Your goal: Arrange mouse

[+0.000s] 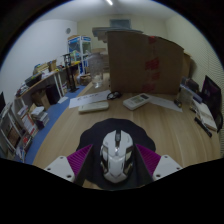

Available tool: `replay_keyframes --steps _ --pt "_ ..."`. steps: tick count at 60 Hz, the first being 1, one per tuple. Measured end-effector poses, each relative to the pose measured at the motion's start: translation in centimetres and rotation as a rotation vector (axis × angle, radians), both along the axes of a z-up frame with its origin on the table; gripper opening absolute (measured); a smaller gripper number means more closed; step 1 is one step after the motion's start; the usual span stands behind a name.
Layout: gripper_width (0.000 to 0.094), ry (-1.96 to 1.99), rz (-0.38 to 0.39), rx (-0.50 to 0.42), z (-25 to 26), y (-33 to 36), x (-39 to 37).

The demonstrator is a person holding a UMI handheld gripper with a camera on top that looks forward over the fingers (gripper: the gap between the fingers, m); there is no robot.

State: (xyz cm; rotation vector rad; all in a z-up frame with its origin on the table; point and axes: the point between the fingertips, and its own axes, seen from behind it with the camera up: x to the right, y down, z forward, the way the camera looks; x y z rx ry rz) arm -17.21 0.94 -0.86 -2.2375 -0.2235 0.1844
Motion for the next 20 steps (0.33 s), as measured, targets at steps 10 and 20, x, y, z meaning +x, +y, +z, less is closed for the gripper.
replay_keyframes --steps 10,20 --pt "0.0841 0.017 0.024 0.082 2.7 -4.2 1.4" --pt "0.084 0.115 0.094 0.135 5.6 -10.7 2.4"
